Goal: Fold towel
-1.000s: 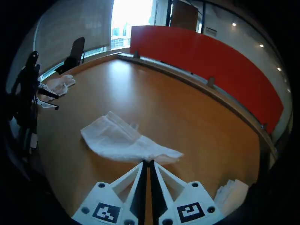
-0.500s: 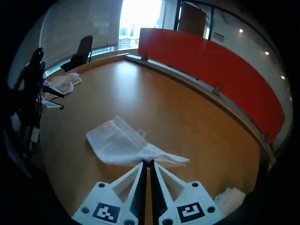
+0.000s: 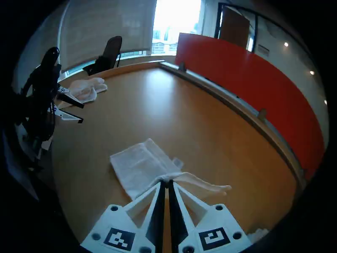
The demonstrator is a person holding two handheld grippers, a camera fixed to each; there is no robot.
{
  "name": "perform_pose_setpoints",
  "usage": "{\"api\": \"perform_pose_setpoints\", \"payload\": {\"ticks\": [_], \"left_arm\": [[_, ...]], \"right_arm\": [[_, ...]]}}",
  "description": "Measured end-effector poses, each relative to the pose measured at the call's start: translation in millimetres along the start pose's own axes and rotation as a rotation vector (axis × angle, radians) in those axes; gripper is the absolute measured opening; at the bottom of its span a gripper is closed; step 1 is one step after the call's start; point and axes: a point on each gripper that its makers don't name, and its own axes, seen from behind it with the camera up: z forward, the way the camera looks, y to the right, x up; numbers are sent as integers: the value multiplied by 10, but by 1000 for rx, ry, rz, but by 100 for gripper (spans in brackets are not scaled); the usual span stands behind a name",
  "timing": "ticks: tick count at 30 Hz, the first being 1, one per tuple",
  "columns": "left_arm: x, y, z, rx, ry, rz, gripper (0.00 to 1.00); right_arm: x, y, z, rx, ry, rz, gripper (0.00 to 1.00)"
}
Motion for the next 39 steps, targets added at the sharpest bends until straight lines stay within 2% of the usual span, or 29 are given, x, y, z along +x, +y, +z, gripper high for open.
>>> {"api": "perform_pose_setpoints", "payload": {"ticks": [8, 14, 21, 24, 34, 39], "left_arm": [[-49, -17, -50, 10, -1, -20, 96], [-105, -81, -107, 26, -3, -41, 96], [-198, -138, -163, 39, -13, -65, 96], [-230, -146, -170, 40, -18, -72, 97], [-259, -135, -165, 35, -23, -71, 96], [-283, -131, -163, 33, -26, -73, 96]], "right_arm": [[180, -321, 278, 102, -13, -66, 6], [241, -681, 616, 181, -31, -100, 6], [-14, -1041, 1073, 251, -102, -100, 6], [-119, -1094, 1171, 258, -129, -94, 6], [-150, -1095, 1180, 264, -139, -86, 9], [-146, -1087, 1157, 265, -136, -84, 19]]}}
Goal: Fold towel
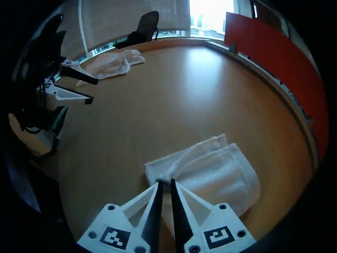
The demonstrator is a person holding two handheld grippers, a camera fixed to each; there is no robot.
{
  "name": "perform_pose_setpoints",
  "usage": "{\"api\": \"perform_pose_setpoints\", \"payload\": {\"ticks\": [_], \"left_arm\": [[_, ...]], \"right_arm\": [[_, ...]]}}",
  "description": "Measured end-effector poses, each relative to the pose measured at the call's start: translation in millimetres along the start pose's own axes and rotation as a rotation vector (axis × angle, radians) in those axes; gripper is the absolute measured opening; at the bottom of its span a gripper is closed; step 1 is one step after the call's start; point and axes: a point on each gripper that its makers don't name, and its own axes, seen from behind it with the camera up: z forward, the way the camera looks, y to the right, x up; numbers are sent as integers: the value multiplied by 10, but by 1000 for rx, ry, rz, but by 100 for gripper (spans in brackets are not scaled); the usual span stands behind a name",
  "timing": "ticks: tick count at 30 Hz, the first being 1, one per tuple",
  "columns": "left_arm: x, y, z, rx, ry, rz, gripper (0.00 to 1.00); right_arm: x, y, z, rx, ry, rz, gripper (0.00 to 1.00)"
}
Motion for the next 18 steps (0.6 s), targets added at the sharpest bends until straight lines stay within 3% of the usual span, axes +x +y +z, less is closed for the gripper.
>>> {"api": "perform_pose_setpoints", "payload": {"ticks": [3, 6, 9, 11, 18], "left_arm": [[-16, -5, 0, 2, -2, -2, 96], [-19, -9, -3, 2, -2, -4, 96], [-14, -13, -6, 2, -1, -4, 97], [-8, -10, -10, 1, 1, -3, 97], [3, -12, -11, 1, 4, 2, 96]], "right_arm": [[27, 20, -16, -11, 13, 6, 36], [36, 9, -39, -10, 20, 13, 62], [21, -3, -59, -13, 20, 19, 79], [3, 0, -75, -21, 19, 21, 86], [-95, -24, -161, -37, 16, 37, 86]]}}
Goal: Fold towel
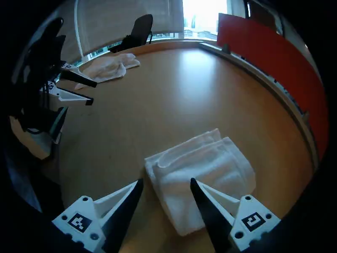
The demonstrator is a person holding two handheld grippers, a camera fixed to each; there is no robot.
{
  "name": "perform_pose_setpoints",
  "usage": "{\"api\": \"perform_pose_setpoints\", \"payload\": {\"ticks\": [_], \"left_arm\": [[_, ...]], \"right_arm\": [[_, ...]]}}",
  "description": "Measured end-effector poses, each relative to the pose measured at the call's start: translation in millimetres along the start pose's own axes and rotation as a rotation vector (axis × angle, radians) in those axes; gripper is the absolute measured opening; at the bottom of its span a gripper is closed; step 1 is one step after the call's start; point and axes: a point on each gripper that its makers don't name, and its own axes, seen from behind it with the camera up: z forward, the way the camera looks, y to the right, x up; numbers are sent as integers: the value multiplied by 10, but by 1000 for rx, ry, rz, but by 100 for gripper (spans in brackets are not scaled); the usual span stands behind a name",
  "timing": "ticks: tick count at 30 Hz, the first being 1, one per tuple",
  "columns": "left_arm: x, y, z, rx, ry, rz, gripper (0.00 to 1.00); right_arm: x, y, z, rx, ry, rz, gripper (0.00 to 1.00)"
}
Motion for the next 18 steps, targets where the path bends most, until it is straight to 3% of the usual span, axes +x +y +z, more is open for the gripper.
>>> {"api": "perform_pose_setpoints", "payload": {"ticks": [18], "left_arm": [[13, 37, 26, -12, 0, 24, 96]], "right_arm": [[-516, 159, -317, -90, -45, 79, 86]]}}
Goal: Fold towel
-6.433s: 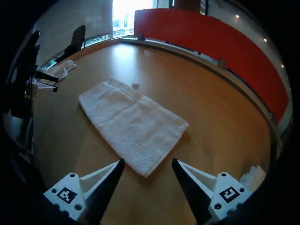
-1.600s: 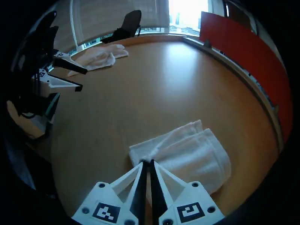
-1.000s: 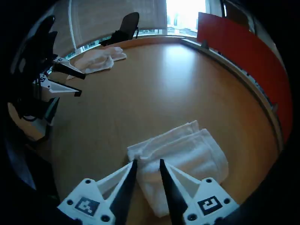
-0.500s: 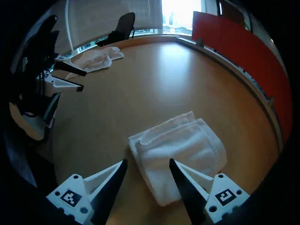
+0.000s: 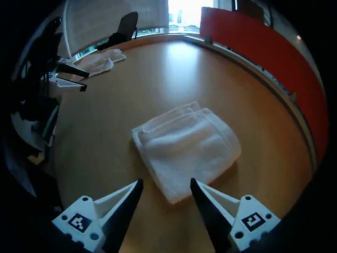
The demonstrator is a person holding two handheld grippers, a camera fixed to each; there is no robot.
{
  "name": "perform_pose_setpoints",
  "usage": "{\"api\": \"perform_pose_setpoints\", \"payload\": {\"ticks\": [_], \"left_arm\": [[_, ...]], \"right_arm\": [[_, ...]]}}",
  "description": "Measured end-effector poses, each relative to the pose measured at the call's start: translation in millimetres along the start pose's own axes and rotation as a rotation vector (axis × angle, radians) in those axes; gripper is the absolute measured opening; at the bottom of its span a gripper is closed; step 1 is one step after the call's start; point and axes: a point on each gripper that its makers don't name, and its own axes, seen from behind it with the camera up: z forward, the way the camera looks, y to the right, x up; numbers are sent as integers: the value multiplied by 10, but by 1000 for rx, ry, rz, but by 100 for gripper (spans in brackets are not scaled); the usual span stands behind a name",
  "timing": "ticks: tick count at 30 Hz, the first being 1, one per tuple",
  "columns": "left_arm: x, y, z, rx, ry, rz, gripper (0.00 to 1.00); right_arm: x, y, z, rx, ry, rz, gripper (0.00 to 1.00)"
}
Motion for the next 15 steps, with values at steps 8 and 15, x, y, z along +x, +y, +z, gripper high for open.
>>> {"api": "perform_pose_setpoints", "payload": {"ticks": [8, 15], "left_arm": [[-6, 15, 4, -3, -5, 4, 96], [-8, 38, 12, -5, -6, 10, 96]], "right_arm": [[-158, 35, -30, -19, -21, 22, 86], [-248, 20, -25, -18, -34, 46, 69]]}}
